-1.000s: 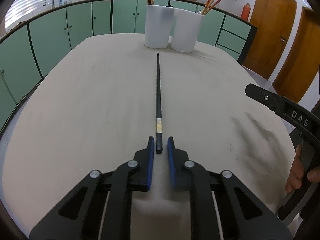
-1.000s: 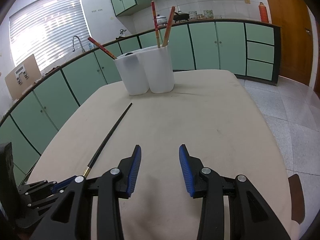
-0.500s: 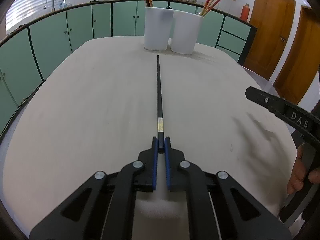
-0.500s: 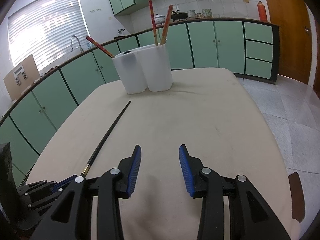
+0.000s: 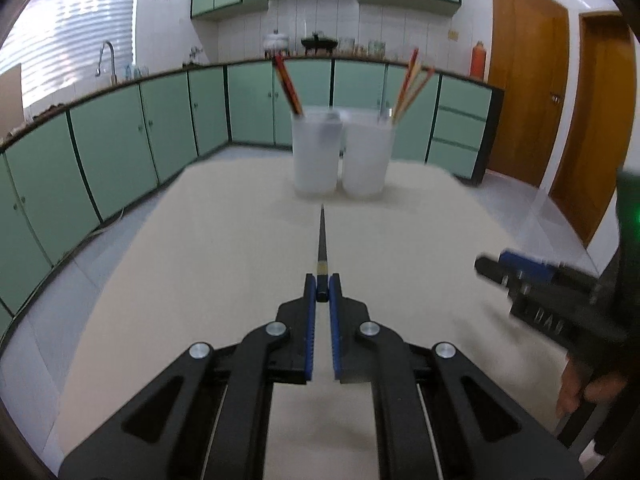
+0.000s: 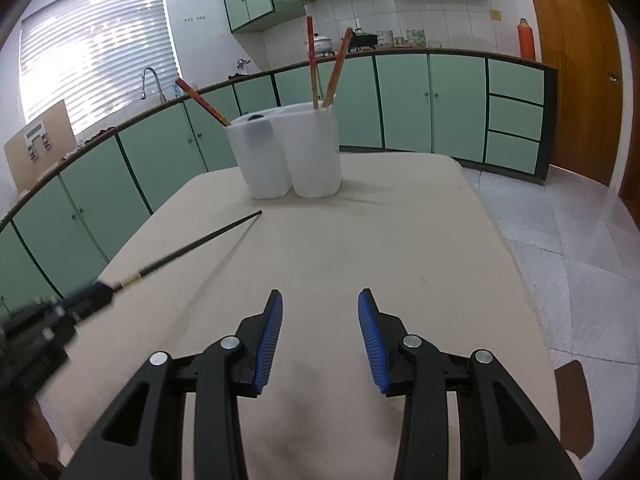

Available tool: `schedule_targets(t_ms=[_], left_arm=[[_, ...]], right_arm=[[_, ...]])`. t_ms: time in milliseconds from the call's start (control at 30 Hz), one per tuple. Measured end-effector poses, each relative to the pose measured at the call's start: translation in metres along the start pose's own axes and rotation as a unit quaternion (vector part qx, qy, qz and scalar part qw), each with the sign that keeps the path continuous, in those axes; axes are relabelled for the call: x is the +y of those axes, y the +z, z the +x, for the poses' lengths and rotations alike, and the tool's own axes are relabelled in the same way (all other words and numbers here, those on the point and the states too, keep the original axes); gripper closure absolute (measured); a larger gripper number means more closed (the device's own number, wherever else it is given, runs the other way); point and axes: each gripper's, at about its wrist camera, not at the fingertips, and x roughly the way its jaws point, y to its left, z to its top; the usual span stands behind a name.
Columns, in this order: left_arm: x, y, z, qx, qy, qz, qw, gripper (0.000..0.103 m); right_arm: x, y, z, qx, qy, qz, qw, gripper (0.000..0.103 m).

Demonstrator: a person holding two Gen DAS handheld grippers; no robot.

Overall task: Organize utensils
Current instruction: 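Lift the black chopstick with the left tool over the white holder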

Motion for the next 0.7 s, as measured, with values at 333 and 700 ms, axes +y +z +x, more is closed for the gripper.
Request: schedule_targets(t_ms=[333,700], left_arm=[[0.003,0.069,-0.017,-0.074,-0.006,-0.003,0.9973,0.098],[0.004,0.116,-0.008,-0.094,-0.022,-0.013,0.9952,0.098]], right_arm=[[0.003,0.044,-0.006,-0.023,0.000,-0.017,1.000,0.064],[0.017,0.105,-0.009,-0.056,0.012,-0.032,0.998,0.064]])
